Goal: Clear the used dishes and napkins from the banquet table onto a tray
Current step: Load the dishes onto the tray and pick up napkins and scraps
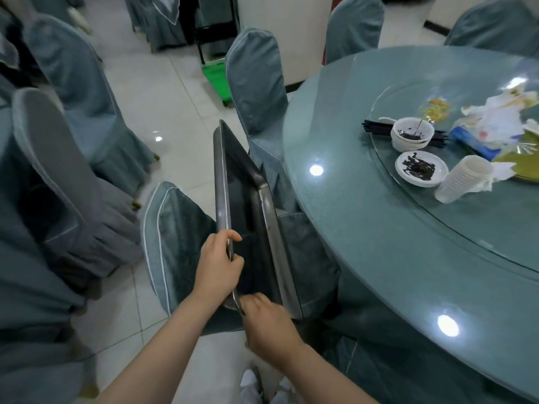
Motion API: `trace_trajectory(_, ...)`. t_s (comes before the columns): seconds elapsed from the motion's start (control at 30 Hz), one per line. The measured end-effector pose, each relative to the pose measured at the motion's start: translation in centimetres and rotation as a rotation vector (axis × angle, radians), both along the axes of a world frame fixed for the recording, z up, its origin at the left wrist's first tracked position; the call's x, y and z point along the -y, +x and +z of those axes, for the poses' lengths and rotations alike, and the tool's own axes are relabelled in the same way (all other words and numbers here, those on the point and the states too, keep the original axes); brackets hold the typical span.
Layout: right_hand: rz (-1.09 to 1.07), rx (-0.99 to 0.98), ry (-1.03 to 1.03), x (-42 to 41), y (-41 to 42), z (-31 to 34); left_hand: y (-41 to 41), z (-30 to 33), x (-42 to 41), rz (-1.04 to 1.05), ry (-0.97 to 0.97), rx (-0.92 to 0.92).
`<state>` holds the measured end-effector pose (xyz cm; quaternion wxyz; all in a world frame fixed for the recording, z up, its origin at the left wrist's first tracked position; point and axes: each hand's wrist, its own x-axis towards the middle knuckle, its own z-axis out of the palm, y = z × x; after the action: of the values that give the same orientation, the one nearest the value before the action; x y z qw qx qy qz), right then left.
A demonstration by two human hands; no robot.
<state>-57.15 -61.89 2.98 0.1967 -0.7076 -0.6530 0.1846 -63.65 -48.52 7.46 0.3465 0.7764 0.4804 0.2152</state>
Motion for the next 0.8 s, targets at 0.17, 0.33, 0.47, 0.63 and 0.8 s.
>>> trace_trajectory(0.17,0.093,0.107,0.134,-2.1,0.7,3.5,-0.5,4.4,-1.2,0.105,0.081,0.069)
trace_trajectory(0.33,0.136,0.151,0.265,-3.8,1.4,7.2,-0.7,8.6,-2.4,0.167,0.178,0.165)
trace_trajectory(0.47,0.174,0.175,0.407,-4.7,2.0,9.3,-1.1,11.2,-3.0,0.193,0.221,0.251)
trace_trajectory(0.63,0.204,0.222,0.478,-5.2,4.1,11.2,-0.3,12.8,-3.2,0.178,0.228,0.35)
trace_trajectory(0.8,0.222,0.235,0.421,-4.1,6.5,11.4,1.9,12.6,-2.2,0.147,0.209,0.407)
